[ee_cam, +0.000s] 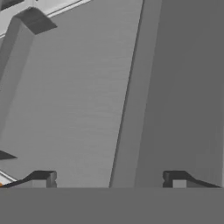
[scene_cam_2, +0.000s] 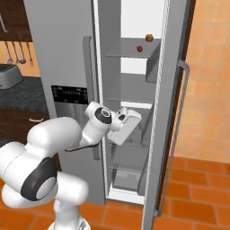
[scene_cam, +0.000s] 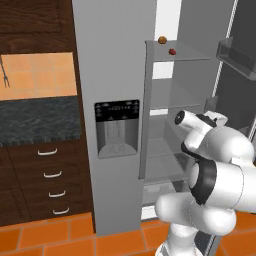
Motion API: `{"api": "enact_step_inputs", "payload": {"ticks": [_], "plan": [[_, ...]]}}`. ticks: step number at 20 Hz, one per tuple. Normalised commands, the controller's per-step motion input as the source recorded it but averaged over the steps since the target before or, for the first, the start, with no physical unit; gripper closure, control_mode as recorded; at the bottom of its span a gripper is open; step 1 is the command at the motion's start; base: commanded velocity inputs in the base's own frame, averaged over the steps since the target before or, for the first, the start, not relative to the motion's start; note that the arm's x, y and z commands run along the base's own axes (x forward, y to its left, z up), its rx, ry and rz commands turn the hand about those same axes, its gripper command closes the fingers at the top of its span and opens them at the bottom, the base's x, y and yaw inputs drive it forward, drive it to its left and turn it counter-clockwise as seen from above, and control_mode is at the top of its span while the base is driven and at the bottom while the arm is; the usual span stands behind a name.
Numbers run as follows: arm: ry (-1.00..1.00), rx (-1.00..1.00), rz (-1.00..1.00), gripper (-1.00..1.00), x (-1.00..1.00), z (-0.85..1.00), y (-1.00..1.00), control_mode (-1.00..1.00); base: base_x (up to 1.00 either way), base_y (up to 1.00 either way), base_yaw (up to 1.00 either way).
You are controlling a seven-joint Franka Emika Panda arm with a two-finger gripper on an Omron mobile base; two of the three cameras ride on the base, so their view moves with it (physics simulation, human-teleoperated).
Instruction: Take the strawberry from the fridge and place it on top of the pancake, located on the dining counter.
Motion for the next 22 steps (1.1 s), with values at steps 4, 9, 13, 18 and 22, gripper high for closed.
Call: {"api": "enact_step_inputs", "payload": {"ticks": [4, 9, 13, 18, 22], "plan": [[0.01, 0.00, 0.00, -1.00, 0.00, 0.00, -0.59, -1.00, 0.00, 0.00, 0.00], [0.00, 0.01, 0.00, -1.00, -0.01, 0.00, -0.27, -1.00, 0.00, 0.00, 0.00], [0.00, -0.02, 0.00, -1.00, -0.08, 0.04, 0.56, -1.00, 0.00, 0.00, 0.00], [0.00, 0.01, 0.03, -1.00, 0.04, 0.03, 1.00, -1.00, 0.00, 0.00, 0.00], [-0.03, 0.48, -0.05, -1.00, 0.13, -0.25, 1.00, -1.00, 0.00, 0.00, 0.00]]}}
